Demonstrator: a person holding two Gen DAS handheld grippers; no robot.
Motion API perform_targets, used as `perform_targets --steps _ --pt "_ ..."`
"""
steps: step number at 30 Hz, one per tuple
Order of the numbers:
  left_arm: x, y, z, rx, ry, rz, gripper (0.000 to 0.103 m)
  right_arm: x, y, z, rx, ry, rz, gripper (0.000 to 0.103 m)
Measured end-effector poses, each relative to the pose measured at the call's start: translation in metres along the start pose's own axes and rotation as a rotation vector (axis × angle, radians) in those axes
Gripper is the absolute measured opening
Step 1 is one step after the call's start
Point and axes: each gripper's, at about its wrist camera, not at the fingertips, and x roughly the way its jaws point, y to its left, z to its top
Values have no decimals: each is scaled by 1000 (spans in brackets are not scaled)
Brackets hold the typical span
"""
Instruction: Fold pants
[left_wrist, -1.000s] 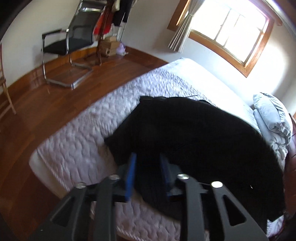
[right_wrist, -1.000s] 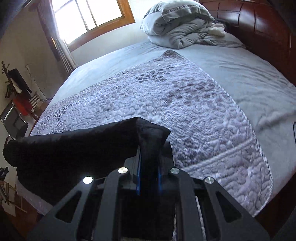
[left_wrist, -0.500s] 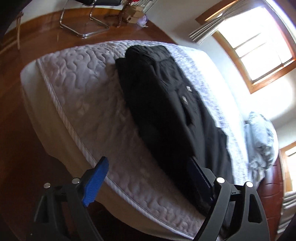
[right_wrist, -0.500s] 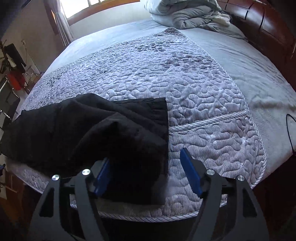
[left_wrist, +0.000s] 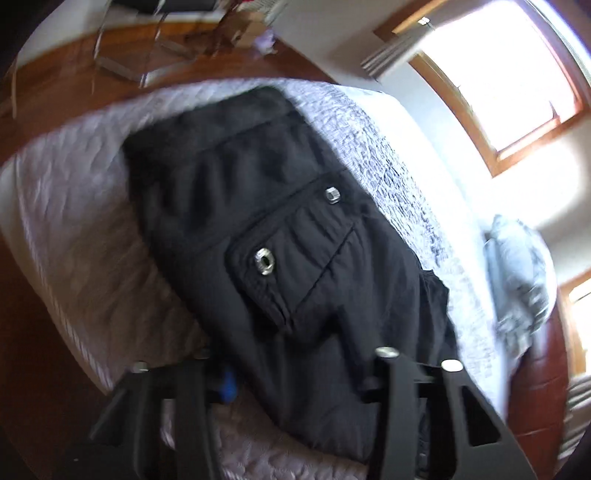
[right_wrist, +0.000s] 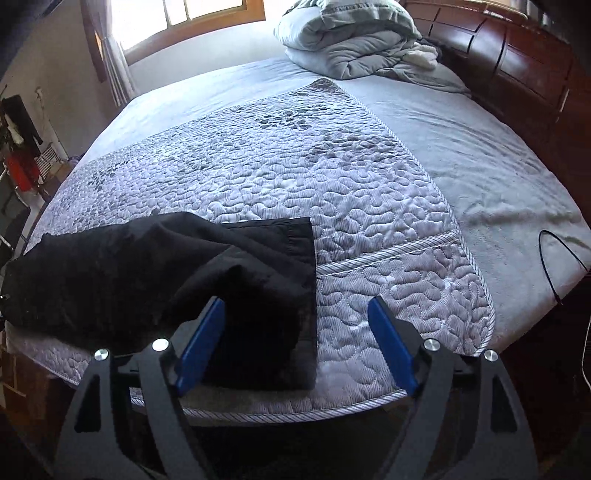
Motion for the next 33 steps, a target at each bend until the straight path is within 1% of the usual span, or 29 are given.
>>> perform_targets --steps 1,2,4,5,6,7,9,10,11,12,13,15,17,19,21,23,24,25,26,27,28,29,30,31,33 --pt "1 -4 1 12 -1 34 24 -4 -3 1 29 -11 12 80" --pt "4 -3 2 -2 9 58 21 -9 -8 1 73 -23 31 80" --pt "12 12 2 -101 49 73 21 -19 -17 2 167 -42 84 81" --pt "14 17 1 -116 54 81 20 -23 -19 1 204 -48 120 81" --pt "15 19 -2 -110 53 87 19 -25 -20 0 242 -44 160 82" --pt "16 17 -4 -77 44 100 19 -27 -18 -1 259 -33 191 82" --pt "14 6 -7 -5 24 147 21 -27 -9 -3 265 -17 242 82" --pt "13 -1 -8 26 21 180 23 -23 -2 -5 265 10 272 82" --pt "9 -7 -9 37 15 202 27 -21 4 -8 263 30 304 82" --pt "9 -10 -7 32 6 210 34 -15 13 -11 266 58 345 82" --pt "3 -12 -9 21 -8 205 37 -11 20 -14 269 75 373 82" --pt "-10 -20 -17 8 -33 191 54 3 30 -20 308 116 427 82" --pt "-19 -33 -25 23 -59 188 57 25 37 -26 391 180 493 81" --pt "-30 -45 -36 38 -83 176 64 49 42 -32 474 234 501 81" --pt "-37 -55 -46 43 -80 139 78 69 44 -34 529 266 481 81" --pt "-38 -69 -59 56 -51 87 81 85 41 -36 598 290 447 81" --pt "-38 -72 -61 69 -33 66 82 93 37 -37 652 289 453 81" --pt "-36 -79 -69 91 -12 47 83 99 34 -37 689 291 452 78" --pt "-32 -85 -73 106 2 37 87 105 32 -36 716 291 445 73" --pt "-28 -91 -77 124 15 28 89 109 32 -33 716 285 448 56" --pt "-20 -99 -82 146 38 22 90 112 34 -28 698 278 458 35" --pt "-12 -106 -86 164 66 24 90 112 37 -21 674 266 466 23" --pt "-2 -111 -89 177 94 25 90 110 40 -13 648 254 459 10" --pt "6 -111 -91 182 111 24 90 106 46 -3 612 236 451 4" --pt "21 -115 -97 182 155 41 91 91 62 20 516 176 455 3"
